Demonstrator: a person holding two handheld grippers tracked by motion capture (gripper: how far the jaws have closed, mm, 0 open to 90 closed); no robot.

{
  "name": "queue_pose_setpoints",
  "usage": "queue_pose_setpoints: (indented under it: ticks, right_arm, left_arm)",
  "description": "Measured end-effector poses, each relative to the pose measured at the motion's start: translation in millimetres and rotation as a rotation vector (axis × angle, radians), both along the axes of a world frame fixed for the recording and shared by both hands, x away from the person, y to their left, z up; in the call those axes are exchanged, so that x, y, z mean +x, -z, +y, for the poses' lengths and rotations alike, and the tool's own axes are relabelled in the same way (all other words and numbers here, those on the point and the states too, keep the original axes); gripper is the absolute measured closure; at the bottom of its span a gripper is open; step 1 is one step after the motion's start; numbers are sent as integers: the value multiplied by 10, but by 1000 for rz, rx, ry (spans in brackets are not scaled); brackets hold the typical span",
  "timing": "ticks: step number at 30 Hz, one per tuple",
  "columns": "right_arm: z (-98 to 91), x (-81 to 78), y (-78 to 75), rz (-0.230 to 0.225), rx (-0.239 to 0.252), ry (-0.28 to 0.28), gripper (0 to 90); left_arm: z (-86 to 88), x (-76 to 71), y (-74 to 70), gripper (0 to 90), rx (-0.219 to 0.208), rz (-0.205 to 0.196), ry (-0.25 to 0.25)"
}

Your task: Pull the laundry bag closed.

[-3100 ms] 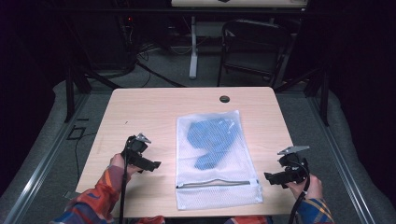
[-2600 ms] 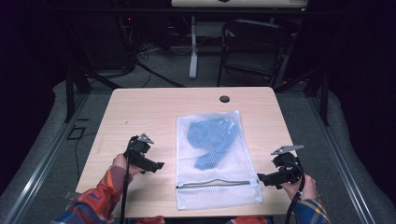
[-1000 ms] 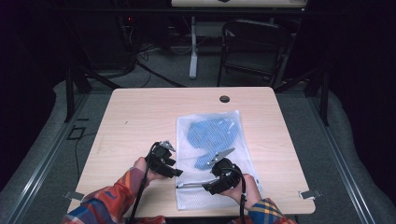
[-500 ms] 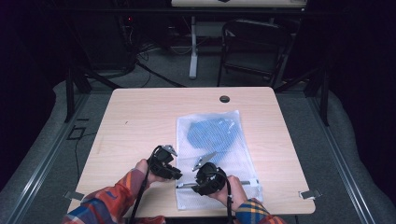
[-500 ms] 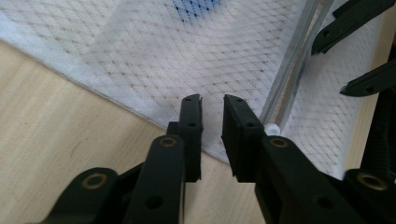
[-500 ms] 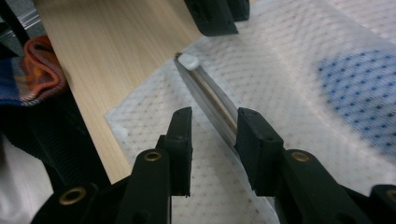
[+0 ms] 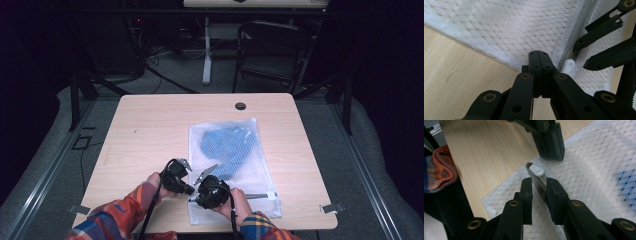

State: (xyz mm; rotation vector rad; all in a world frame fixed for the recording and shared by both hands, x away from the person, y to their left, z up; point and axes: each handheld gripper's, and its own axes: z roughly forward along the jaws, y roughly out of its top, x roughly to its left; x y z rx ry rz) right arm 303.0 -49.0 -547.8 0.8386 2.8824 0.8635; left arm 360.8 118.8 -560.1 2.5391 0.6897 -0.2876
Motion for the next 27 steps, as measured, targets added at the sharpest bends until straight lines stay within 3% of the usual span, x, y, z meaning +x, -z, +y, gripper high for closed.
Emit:
queue_pose_setpoints:
  ticks: [5,11,12,14,18,21,24,27]
  right_arm:
    - [45,17,25,-18,7,-2,771]
    - [97,7,54,-21,20,-4,799]
    - [107,3,53,-31,45,-3,805]
    - [121,9,61,-34,36,-12,802]
    - [124,21,90,-14,37,-3,790]
    - [141,28,128,10,32,-1,767]
    - [158,14,164,1,25,-4,800]
    - [129,10,178,12,49,7,811]
  left_arm:
    - [15,8,23,900,-30,20,-28]
    - [26,18,21,900,-23,21,-17]
    - [19,7,28,900,-38,27,-36]
    - [20,8,28,900,-37,26,-33]
    - [20,8,28,900,-37,26,-33]
    - [32,24,24,900,-24,17,-5]
    - [24,15,24,900,-26,17,-16]
    - [26,16,17,890,-27,18,-12]
